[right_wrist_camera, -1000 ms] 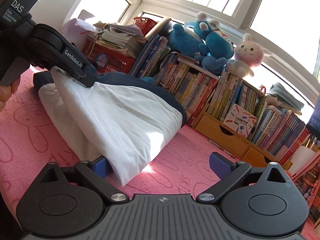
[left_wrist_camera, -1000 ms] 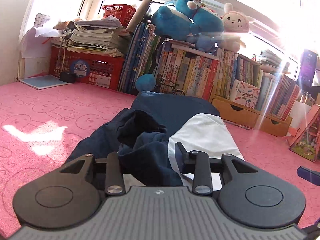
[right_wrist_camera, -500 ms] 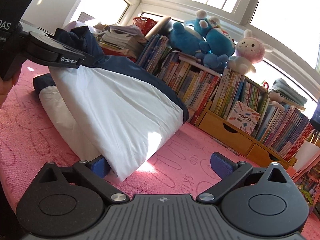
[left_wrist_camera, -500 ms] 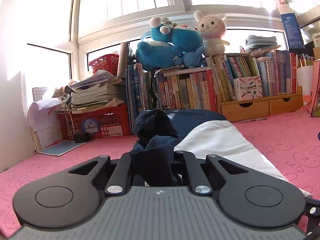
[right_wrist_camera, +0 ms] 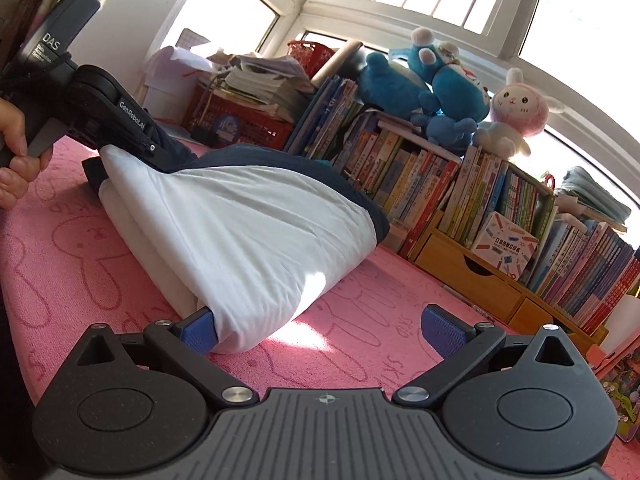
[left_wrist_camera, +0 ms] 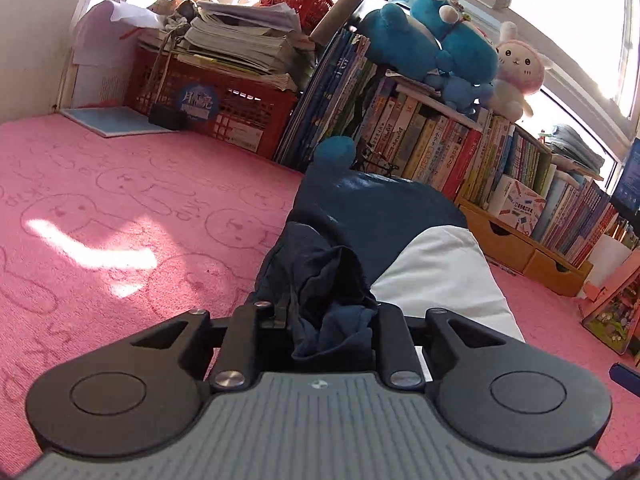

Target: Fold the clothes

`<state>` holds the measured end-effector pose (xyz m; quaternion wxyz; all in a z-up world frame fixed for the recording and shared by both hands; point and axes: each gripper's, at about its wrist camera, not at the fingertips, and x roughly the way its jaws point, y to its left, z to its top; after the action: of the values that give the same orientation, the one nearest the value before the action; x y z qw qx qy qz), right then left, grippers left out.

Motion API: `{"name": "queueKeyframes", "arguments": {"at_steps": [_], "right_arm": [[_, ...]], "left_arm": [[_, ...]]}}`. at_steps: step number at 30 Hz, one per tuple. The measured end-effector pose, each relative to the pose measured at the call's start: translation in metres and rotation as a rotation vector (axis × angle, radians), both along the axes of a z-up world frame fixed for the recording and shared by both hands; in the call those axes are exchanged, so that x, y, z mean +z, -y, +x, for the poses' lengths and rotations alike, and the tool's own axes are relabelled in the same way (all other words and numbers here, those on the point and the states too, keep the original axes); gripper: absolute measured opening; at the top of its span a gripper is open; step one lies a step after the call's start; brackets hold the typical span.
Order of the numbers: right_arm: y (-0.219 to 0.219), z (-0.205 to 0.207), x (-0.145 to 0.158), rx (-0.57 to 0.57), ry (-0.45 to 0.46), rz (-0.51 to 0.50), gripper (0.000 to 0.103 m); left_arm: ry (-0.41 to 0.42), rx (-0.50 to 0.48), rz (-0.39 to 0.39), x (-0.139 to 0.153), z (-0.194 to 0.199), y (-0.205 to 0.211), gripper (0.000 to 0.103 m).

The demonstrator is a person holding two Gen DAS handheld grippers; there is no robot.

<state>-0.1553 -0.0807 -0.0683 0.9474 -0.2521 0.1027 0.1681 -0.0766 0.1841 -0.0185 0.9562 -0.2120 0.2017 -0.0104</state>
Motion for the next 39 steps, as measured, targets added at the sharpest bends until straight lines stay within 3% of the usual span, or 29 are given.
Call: {"name": "queueKeyframes", "arguments": {"at_steps": [2, 4, 7, 12, 14, 17, 20, 22, 24, 27, 30, 32, 35, 39], "right_arm": [[0.0, 0.001, 0.0, 0.003, 0.001, -0.005, 0.103], [0.0, 0.001, -0.001, 0.005, -0.002, -0.005, 0.103], [0.0, 0.001, -0.001, 0.005, 0.002, -0.006, 0.103], [-0.001, 0.0, -0.002, -0.01, 0.014, -0.014, 0.103], [0.001, 0.001, -0.001, -0.016, 0.005, -0.001, 0.103], [0.003, 0.003, 0.0, -0.018, -0.009, 0.013, 0.103], [0.004, 0.003, 0.0, -0.016, -0.012, 0.015, 0.103], [0.004, 0.003, 0.001, -0.016, -0.01, 0.012, 0.103], [0.003, 0.002, 0.0, -0.017, -0.002, 0.005, 0.103], [0.003, 0.001, 0.0, -0.018, 0.004, 0.001, 0.103], [0.002, 0.001, -0.001, -0.018, 0.007, -0.002, 0.103], [0.002, 0.001, -0.001, -0.019, 0.008, -0.003, 0.103], [0.002, 0.0, -0.001, -0.019, 0.011, -0.006, 0.103], [0.002, 0.0, -0.002, -0.019, 0.014, -0.008, 0.103]], "left_arm": [[-0.002, -0.016, -0.045, -0.001, -0.001, -0.011, 0.024], [0.005, -0.02, -0.039, 0.002, -0.002, -0.017, 0.028], [0.008, 0.023, 0.057, 0.007, -0.002, -0.018, 0.031], [0.015, 0.22, 0.213, 0.018, -0.009, -0.02, 0.027], [0.024, 0.289, 0.224, 0.024, -0.018, -0.027, 0.027], [0.124, 0.21, 0.205, 0.039, -0.043, -0.02, 0.027], [0.169, -0.013, 0.236, 0.048, -0.057, 0.013, 0.03], [0.154, -0.165, 0.196, 0.043, -0.059, 0.037, 0.033], [0.106, -0.252, 0.1, 0.034, -0.059, 0.052, 0.035], [0.051, -0.359, -0.111, 0.02, -0.06, 0.056, 0.037], [-0.007, -0.304, -0.329, 0.005, -0.063, 0.037, 0.052], [-0.051, -0.251, -0.449, -0.006, -0.066, 0.021, 0.053], [-0.113, -0.202, -0.465, -0.017, -0.062, 0.012, 0.052], [-0.023, -0.268, -0.494, -0.009, -0.052, 0.025, 0.052]]}}
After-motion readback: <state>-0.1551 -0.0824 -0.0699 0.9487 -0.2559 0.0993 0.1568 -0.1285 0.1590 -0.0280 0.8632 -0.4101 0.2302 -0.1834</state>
